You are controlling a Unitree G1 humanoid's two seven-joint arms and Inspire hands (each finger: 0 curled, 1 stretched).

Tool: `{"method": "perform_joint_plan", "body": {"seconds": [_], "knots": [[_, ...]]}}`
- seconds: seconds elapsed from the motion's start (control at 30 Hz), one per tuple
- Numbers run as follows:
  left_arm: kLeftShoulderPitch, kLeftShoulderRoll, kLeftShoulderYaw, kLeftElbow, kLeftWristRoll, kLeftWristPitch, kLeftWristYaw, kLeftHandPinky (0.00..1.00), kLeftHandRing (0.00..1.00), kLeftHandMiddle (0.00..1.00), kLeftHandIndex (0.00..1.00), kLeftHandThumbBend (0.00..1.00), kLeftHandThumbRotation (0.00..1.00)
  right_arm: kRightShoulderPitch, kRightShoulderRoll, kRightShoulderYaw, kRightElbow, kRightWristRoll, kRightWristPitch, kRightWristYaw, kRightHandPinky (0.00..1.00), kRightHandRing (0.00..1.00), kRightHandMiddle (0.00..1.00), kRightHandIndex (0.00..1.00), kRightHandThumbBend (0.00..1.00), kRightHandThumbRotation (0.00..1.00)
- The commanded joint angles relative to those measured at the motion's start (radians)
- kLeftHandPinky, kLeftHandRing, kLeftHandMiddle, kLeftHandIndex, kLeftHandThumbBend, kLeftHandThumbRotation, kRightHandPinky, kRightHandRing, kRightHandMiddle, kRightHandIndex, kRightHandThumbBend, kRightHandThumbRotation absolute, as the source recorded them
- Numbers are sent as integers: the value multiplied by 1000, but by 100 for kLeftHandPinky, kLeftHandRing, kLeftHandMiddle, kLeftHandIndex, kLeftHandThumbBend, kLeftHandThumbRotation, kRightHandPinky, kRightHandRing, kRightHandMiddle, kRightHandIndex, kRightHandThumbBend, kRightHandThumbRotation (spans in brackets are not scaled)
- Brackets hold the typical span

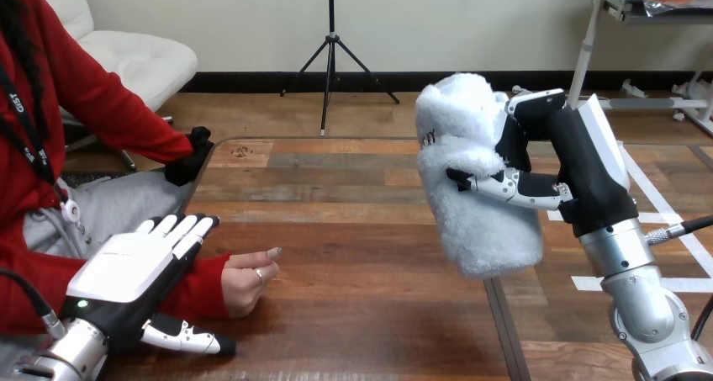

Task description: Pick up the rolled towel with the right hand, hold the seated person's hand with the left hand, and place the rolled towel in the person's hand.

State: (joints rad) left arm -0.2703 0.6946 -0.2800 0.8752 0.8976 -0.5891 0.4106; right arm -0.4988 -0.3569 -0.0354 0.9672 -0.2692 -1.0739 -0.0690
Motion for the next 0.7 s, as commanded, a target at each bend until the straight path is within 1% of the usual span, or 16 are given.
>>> {"method": "perform_joint_plan", "body": {"seconds": [0.0, 0.23, 0.37, 0.57, 0.67], "knots": [[-91, 5, -43, 85, 19, 24, 57, 100, 100, 100, 100, 100, 60, -21, -8, -6, -82, 31, -9, 2, 5, 8, 11, 10, 52, 0], [-123, -10, -86, 164, 27, 36, 125, 100, 100, 100, 100, 100, 61, -6, -5, -9, -112, 47, -5, 17, 5, 8, 11, 10, 52, 0], [-138, -21, -108, 202, 27, 50, 160, 100, 100, 100, 100, 100, 61, 2, -6, -11, -131, 46, -1, 18, 5, 8, 11, 10, 53, 0], [-154, -37, -134, 252, 20, 62, 213, 97, 99, 99, 100, 100, 57, 14, -5, -12, -158, 58, 6, 27, 5, 8, 11, 10, 53, 0], [-160, -44, -145, 274, 20, 67, 235, 95, 98, 97, 99, 100, 54, 21, -5, -13, -175, 63, 11, 30, 5, 8, 11, 10, 53, 0]]}}
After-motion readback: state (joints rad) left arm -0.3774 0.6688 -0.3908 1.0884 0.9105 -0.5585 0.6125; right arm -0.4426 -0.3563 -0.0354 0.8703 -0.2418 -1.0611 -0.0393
